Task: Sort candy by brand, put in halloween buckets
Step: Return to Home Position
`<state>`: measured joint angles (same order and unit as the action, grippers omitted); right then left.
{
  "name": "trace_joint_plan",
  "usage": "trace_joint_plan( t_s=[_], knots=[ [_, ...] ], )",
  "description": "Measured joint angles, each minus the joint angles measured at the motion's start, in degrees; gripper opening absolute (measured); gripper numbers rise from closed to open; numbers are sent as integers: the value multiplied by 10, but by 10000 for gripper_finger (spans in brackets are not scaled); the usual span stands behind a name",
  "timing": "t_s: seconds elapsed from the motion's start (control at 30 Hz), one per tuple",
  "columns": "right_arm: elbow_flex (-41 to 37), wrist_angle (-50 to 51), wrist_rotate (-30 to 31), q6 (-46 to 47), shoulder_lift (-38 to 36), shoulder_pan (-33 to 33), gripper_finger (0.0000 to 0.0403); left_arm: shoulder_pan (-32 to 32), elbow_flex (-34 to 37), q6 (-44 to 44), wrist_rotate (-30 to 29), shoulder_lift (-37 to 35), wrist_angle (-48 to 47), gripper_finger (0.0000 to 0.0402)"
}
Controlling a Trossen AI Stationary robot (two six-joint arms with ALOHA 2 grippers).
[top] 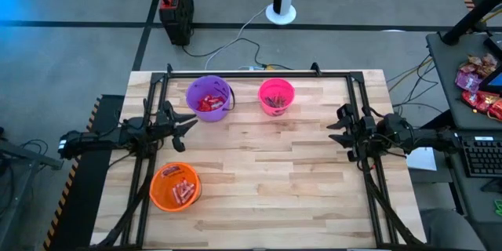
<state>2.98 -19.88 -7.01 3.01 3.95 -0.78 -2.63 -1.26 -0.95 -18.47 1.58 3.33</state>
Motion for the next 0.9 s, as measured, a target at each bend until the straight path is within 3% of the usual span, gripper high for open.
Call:
trace_joint_plan(
  t_s=[0.9],
  knots=[
    [0,0,0,0,0,0,134,0,0,0,0,0,0,75]
  ],
)
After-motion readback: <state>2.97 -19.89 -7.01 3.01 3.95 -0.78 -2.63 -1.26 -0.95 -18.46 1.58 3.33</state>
